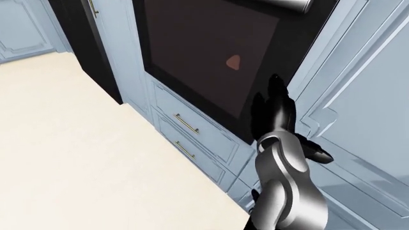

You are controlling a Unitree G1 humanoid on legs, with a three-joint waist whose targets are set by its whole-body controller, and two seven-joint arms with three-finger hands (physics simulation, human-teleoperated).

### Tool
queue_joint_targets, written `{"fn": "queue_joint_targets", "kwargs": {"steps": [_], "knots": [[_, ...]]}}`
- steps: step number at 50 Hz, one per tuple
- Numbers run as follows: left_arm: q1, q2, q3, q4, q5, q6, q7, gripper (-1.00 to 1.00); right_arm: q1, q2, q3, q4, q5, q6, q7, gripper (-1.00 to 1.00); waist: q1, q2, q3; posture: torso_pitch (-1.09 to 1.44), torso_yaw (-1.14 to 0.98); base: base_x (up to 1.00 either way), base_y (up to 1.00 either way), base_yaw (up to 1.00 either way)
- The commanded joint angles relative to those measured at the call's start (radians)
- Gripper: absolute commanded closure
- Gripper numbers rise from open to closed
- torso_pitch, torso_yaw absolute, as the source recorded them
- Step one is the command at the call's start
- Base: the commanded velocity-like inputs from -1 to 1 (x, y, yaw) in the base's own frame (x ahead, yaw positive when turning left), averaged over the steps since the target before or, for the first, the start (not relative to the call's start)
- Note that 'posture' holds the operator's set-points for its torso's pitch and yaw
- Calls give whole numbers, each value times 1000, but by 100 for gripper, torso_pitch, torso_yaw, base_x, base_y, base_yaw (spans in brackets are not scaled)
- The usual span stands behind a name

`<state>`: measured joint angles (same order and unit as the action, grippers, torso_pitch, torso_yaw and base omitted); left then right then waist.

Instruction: Close the oven door.

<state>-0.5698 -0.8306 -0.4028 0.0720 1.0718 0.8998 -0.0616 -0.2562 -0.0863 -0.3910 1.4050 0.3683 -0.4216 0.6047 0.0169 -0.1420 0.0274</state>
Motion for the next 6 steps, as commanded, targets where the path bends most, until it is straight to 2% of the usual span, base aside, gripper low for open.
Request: {"fn": "queue_joint_targets", "kwargs": {"steps": [1, 6], "knots": [[-25, -43, -39, -47, 40, -32, -18, -100, -14, -9, -2, -19, 2, -17, 10, -100, 0, -8, -20, 0, 0, 0, 0, 0], [13, -56, -49, -47, 63, -60, -25, -100, -13, -8, -2, -19, 1, -17, 15, -100, 1, -12, -16, 0, 0, 0, 0, 0]]}}
